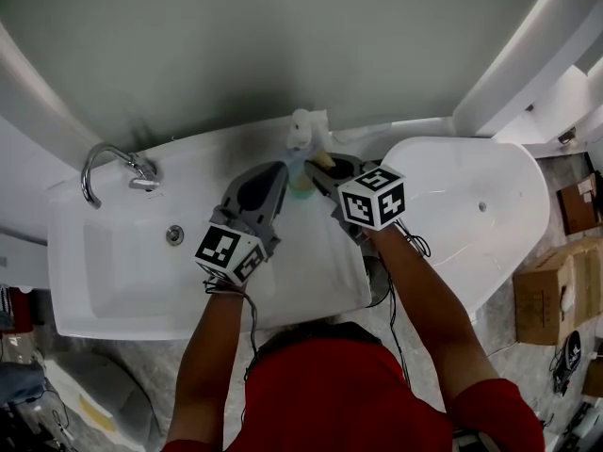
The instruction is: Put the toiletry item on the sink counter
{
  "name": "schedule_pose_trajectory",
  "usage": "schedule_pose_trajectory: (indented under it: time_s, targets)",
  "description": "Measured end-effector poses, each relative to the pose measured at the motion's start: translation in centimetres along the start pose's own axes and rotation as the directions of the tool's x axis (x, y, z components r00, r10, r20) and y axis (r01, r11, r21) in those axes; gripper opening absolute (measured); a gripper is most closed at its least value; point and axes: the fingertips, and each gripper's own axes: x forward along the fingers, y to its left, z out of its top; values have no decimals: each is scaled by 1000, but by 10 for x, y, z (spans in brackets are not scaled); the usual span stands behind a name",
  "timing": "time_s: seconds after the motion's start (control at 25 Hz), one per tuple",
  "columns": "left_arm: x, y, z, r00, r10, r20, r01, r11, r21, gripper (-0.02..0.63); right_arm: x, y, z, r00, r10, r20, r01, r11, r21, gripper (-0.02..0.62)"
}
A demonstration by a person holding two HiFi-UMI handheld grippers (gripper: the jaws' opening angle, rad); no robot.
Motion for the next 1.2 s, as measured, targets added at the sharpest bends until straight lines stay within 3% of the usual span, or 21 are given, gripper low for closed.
schedule_pose_trajectory:
  time_s: [0.16,0.32,0.8,1.2]
  targets:
    - [2,1,0,1000,1,1,-1,1000,-2,17,2,-2,3,1000,-28,-11,27,997,-67,158]
    - [2,-2,-2,1000,-4,-2,4,1000,-5,17,-1,-13,1,993,-116,-29,111,985,-131,204]
    - [-4,-11,3,1000,-9,3,9,1000,10,17,-5,-22,-36,967,-135,-217,111,987,-120,252]
    - [-4,-21,-2,1000,-10,-14,10,1000,2,17,-34,3,-36,980,-85,-181,63,990,-124,247]
